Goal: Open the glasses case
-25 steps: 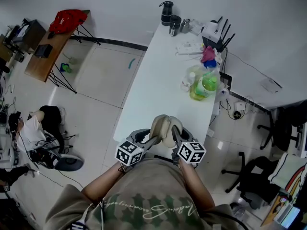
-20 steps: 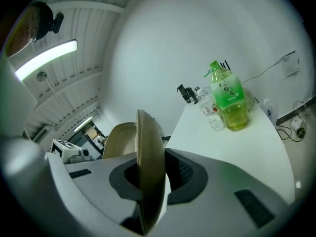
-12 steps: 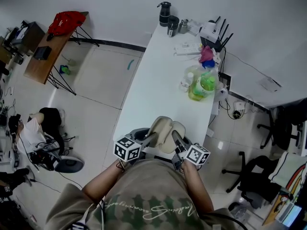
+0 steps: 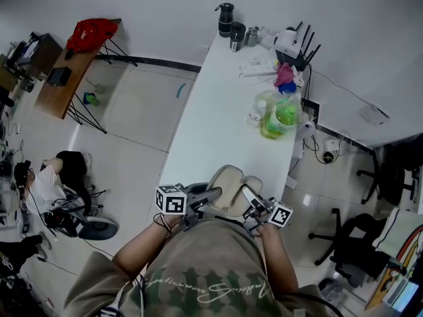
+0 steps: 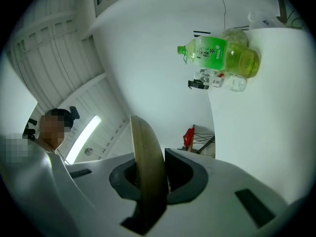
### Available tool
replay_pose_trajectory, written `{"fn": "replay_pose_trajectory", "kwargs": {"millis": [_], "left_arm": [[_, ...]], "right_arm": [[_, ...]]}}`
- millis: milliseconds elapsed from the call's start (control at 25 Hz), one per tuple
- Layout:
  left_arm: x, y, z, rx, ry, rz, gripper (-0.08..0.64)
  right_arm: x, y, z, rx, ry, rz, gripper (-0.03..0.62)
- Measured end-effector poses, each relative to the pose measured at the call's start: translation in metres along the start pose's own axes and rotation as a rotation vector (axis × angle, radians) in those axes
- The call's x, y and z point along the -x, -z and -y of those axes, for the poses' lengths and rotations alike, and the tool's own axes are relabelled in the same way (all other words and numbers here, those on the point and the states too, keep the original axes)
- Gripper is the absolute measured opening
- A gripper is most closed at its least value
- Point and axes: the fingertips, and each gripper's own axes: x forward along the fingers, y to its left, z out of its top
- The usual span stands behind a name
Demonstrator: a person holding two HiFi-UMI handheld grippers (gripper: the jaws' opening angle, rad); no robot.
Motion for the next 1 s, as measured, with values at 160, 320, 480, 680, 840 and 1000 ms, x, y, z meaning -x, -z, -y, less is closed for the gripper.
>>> {"fn": "replay_pose_trajectory", "kwargs": {"millis": [160,320,480,680,840,1000], "left_arm": [[-0.001,0.004,-0.016,-0.206,-0.157,-0.069,0.107],[0.002,0.007,-0.025,-0.342,-0.235,-0.113,0.107],[0.017,0.011,-0.034,-0.321,-0.289,-0.114,0.107],[0.026,0.017,-0.033,-0.296,-0.31,-0.1,0.107],[0.027,0.024,-0.027,-0.272,-0.316,-0.08,0.107],[0.032,0.034,-0.023,-0.261,-0.32,-0.089,0.107]], "right_arm": [[0.008,-0.008,0.031,0.115,0.171,0.012,0.06],[0.022,-0.026,0.076,0.138,0.406,0.085,0.06],[0.056,-0.043,0.141,0.054,0.709,0.16,0.06],[0.043,-0.036,0.202,0.164,0.936,-0.036,0.06],[0.029,-0.023,0.238,0.22,1.033,-0.16,0.06],[0.031,-0.016,0.258,0.208,1.074,-0.187,0.061]]}}
